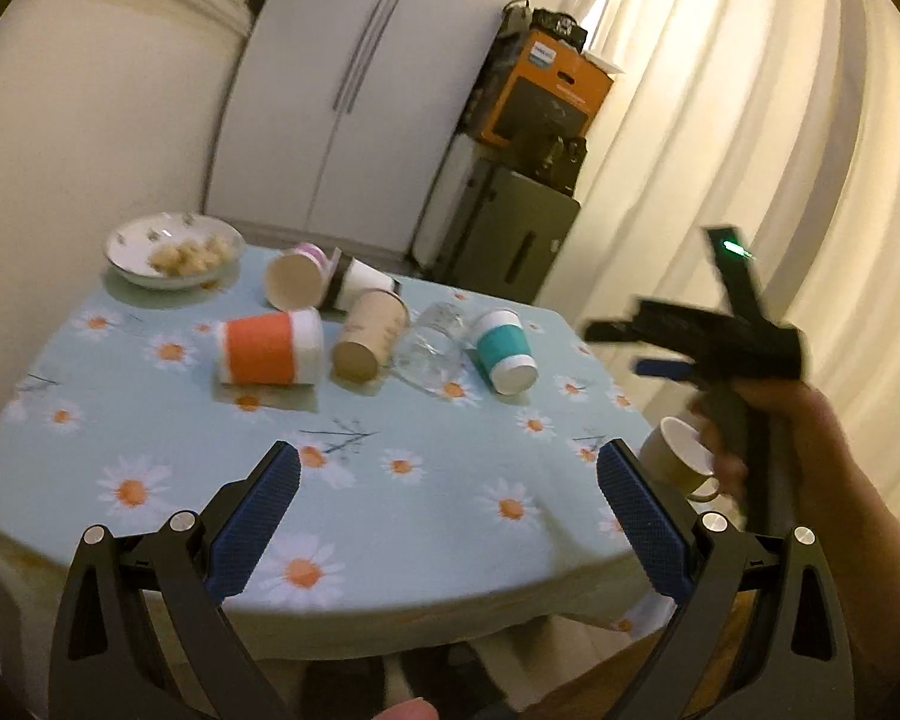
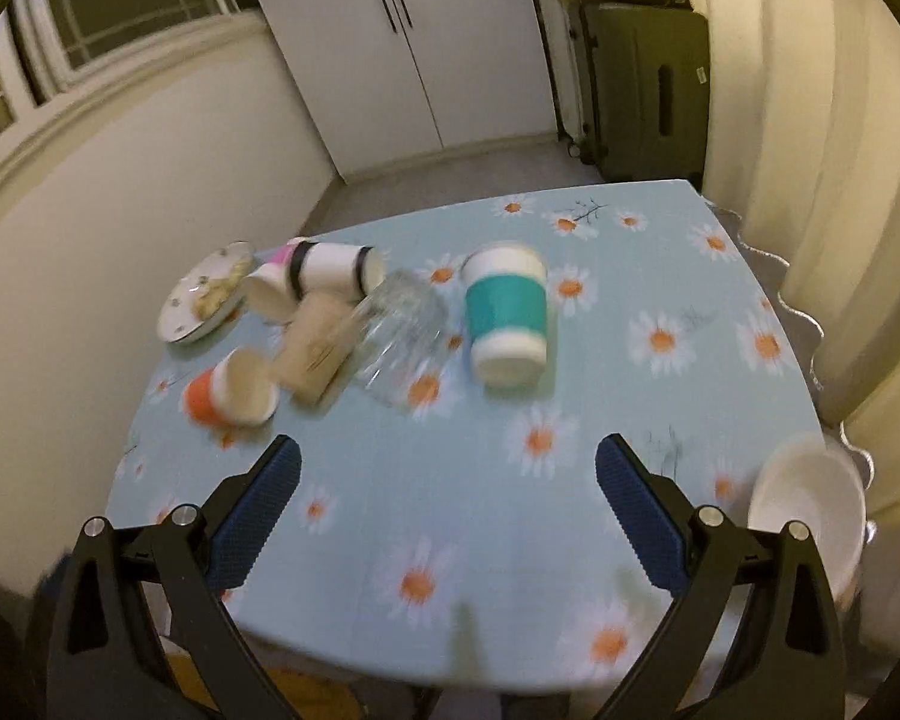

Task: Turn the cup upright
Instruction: 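Reach the right tool to the teal-banded cup and grasp its body, then lift the teal-banded cup with the right tool and rotate it upright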

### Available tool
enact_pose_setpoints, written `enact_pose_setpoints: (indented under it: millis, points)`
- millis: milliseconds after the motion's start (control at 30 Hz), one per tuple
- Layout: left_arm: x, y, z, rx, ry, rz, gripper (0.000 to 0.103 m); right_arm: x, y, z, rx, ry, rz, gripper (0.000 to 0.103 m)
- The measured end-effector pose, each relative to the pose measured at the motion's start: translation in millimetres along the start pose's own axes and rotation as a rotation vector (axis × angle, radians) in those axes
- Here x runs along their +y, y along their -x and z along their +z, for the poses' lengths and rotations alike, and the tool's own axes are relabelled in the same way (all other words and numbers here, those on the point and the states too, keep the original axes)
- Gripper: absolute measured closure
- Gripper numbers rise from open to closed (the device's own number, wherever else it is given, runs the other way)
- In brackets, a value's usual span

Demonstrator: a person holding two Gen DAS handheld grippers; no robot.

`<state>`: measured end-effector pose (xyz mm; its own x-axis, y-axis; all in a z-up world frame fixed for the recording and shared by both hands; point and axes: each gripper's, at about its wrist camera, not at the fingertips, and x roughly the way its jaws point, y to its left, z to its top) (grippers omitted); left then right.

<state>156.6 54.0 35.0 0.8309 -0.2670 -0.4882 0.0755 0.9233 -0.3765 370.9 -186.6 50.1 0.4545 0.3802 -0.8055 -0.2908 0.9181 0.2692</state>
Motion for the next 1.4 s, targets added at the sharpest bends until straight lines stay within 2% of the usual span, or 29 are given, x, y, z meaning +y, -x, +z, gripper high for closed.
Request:
enact_pose_setpoints:
  millis: [67,300,433,567,700,733,1067,1267,1400]
  points:
    - [1,-15,4,0.031,0.018,-0.041,0.007,-5,-28,23,0.077,-0.008,0.003,0.016]
    - [5,-68,17,0.13,0.112,-0.178,0.007,-23,-105,68,0.264,-0.017,-0.055,0.022]
    - [3,-93,23,0.172,0.166,-0.241,0.007,-30,-129,80,0.327,-0.017,-0.078,0.024]
    - [-2,-106,27,0.202,0.191,-0.264,0.007,-35,-143,89,0.361,-0.006,-0.092,0.025]
    - [-3,-112,28,0.231,0.19,-0.257,0.007,-36,-154,92,0.389,0.002,-0.096,0.036]
    - [-3,-114,27,0.237,0.189,-0.258,0.007,-36,-155,92,0.392,0.001,-0.097,0.039]
    - [-5,-109,23,0.246,0.186,-0.253,0.007,-36,-136,88,0.392,-0.019,-0.081,0.04]
    - [-3,-92,23,0.24,0.192,-0.251,0.007,-18,-96,70,0.386,-0.009,-0.019,0.04]
    - [5,-76,19,0.243,0.203,-0.24,0.007,5,-72,45,0.397,0.008,0.056,0.04]
